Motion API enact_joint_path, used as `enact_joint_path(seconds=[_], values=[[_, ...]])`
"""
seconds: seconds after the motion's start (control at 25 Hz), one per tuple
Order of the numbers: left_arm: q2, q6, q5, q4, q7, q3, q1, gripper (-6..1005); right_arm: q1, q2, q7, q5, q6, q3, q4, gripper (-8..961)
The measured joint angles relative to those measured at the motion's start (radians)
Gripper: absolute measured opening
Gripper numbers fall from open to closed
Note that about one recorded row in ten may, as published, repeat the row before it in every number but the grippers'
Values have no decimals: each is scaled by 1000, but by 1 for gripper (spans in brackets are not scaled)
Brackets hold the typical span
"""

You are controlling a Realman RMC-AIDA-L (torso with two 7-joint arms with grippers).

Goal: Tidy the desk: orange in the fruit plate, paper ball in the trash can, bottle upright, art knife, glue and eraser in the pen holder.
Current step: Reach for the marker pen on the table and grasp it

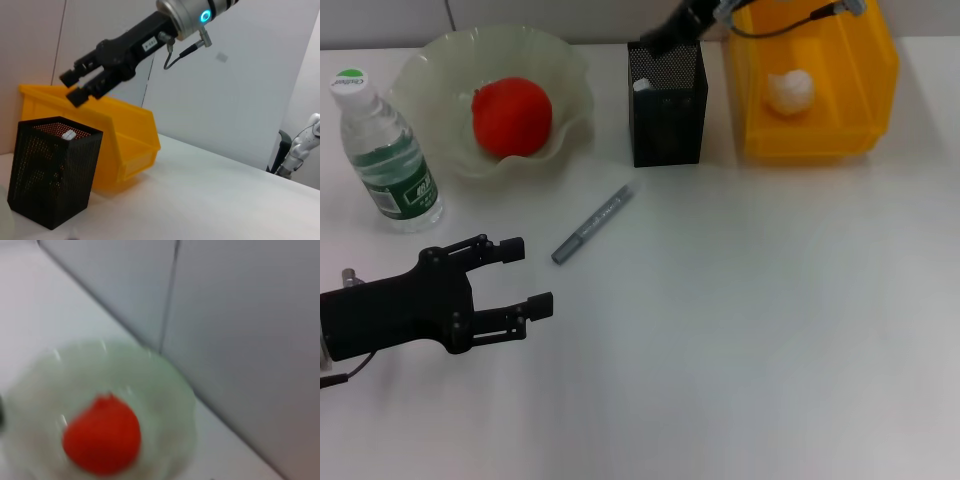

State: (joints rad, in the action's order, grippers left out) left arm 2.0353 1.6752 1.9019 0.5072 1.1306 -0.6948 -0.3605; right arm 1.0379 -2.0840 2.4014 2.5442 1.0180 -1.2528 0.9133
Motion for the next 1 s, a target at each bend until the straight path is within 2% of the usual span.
enact_joint_path(seconds=[0.04, 0.08, 0.12, 0.24, 0.44, 0.48, 0.56, 0.64, 0.68, 0.72, 0.84, 0.88, 0.92, 1.0], values=[[0, 0, 0, 1, 0, 1, 0, 777, -32, 1, -21, -50, 2, 2, 42, 757], [2, 0, -1, 5, 0, 7, -1, 777, -116, 1, -91, -169, 7, 2, 136, 757], [2, 0, -1, 5, 0, 7, -1, 777, -116, 1, -91, -169, 7, 2, 136, 756], [4, 1, -1, 4, -1, 15, -11, 777, -250, 3, -249, -374, 29, 2, 231, 754], [10, 1, -1, 0, 6, 15, -32, 776, -435, 4, -589, -731, 137, 37, 236, 750], [13, 1, -1, 0, 14, 15, -42, 775, -486, 5, -719, -831, 216, 78, 188, 749], [16, 1, -1, -1, 19, 15, -47, 775, -506, 5, -781, -869, 263, 106, 153, 748], [19, 1, -2, -1, 25, 15, -54, 775, -525, 8, -881, -898, 350, 183, 61, 746], [20, 1, -1, 0, 32, 15, -59, 775, -530, 18, -955, -900, 431, 262, -40, 745], [20, 1, -1, 0, 32, 15, -59, 774, -530, 18, -955, -900, 431, 262, -40, 745], [21, 0, -1, 1, 47, 15, -66, 774, -532, 54, -1056, -898, 507, 324, -197, 742], [22, -4, -2, 1, 56, 15, -71, 774, -538, 83, -1121, -898, 523, 330, -299, 741], [22, -4, -2, 1, 56, 15, -71, 774, -538, 83, -1121, -898, 523, 330, -299, 741], [23, -7, -2, 5, 67, 15, -75, 773, -549, 101, -1186, -898, 523, 330, -380, 739]])
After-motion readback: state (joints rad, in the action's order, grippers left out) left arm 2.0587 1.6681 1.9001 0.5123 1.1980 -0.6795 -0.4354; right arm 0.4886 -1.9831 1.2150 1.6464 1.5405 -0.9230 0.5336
